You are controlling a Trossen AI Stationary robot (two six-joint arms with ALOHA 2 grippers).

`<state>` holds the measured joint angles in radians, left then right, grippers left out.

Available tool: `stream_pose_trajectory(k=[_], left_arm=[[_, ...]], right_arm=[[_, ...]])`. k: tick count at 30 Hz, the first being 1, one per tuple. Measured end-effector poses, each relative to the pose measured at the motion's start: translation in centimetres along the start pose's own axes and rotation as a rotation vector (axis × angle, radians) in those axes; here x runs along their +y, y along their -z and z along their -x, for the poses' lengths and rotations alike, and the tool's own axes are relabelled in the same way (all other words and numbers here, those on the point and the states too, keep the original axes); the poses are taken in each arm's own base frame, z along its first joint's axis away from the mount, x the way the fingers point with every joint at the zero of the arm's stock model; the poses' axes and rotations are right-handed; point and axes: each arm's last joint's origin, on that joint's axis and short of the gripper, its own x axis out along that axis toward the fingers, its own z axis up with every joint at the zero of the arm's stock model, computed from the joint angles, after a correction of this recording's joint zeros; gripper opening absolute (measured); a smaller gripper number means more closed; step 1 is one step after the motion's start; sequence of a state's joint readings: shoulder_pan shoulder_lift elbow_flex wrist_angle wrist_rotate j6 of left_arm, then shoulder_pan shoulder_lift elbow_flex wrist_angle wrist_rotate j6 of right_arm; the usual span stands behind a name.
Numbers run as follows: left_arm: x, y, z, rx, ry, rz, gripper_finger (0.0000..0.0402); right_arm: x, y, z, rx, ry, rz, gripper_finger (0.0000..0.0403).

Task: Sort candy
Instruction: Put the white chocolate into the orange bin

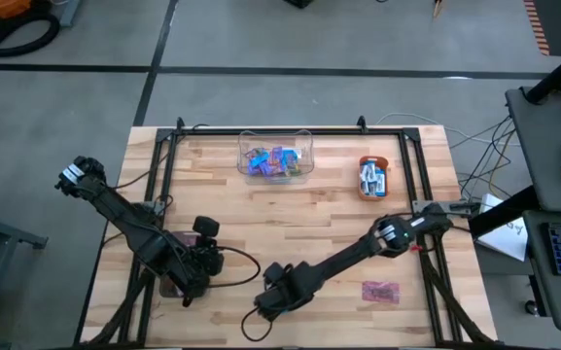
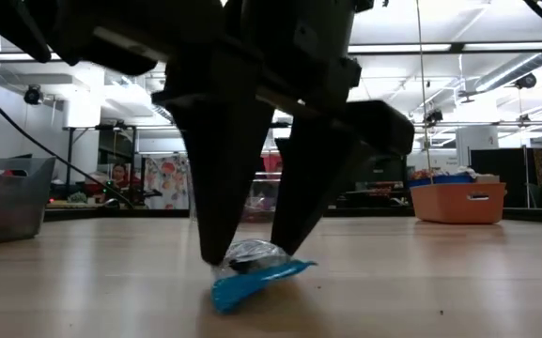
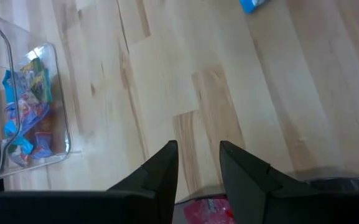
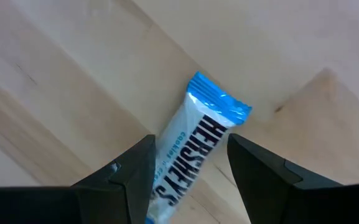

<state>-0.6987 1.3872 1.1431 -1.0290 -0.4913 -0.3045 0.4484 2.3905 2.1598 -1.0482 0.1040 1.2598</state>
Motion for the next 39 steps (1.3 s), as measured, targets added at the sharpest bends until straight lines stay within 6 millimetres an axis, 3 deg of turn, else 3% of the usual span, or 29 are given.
stream_pose_trajectory(k=[13,23,28,39], left_arm=[[0.3,-0.1,0.0,-0.034,-0.091,0.103,0.0102],[0.2,-0.1,0.1,-0.069,-0.135,0.255,0.0102],[-0.8,0.1,0.5,-0.101,-0.104,0.323,0.0102],[-4.7,0.4,0.6,-0.276,0.063,0.441,0.0102]], right_arm=[[0.0,0.0,-1.1,0.006,0.018,0.088,0.0181],[0.1,0.0,-1.0,0.006,0.011,0.196,0.0071],[0.0,-0.1,-0.4,0.014,0.011,0.285,0.0035],[-1.2,-0.4,2.9,-0.002,0.098,0.532,0.0009]])
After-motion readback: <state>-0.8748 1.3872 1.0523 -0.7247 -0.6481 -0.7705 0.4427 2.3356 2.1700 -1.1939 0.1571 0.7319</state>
